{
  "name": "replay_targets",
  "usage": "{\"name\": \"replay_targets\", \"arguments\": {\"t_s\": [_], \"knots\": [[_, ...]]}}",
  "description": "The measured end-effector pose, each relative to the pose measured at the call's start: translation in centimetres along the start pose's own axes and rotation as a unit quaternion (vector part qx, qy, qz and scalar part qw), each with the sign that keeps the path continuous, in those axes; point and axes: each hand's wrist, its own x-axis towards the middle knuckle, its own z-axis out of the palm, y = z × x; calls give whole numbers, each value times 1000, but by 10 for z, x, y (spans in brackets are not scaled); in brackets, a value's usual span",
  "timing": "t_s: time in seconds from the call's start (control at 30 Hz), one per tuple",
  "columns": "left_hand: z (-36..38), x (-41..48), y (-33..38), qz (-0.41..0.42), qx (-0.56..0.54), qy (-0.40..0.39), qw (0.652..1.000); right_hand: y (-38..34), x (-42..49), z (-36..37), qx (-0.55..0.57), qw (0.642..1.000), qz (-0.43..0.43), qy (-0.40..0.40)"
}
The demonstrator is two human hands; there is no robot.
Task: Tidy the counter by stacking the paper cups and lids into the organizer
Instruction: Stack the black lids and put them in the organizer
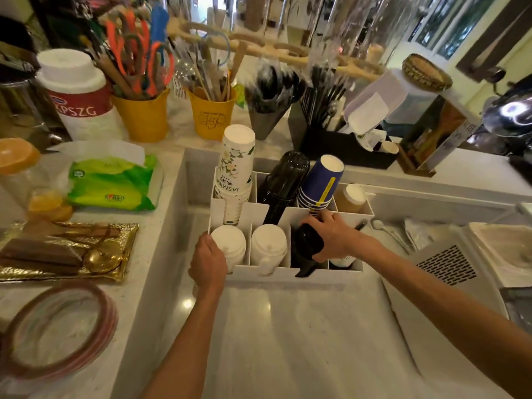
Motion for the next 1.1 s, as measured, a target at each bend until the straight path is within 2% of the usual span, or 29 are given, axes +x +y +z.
{"name": "replay_targets", "arguments": {"t_s": [0.2,0.43,0.77,0.93,1.1], "knots": [[9,3,-7,37,40,61,997,-4,3,6,-40,999,-22,-17],[13,5,-9,56,71,91,992,-5,5,7,-47,999,-11,-16],[16,6,-13,63,50,104,991,-16,7,8,-32,998,45,-44],[17,8,-16,71,55,103,991,-21,9,10,-37,997,69,-26],[19,8,-17,79,58,105,990,-19,4,13,-31,998,53,8]]}}
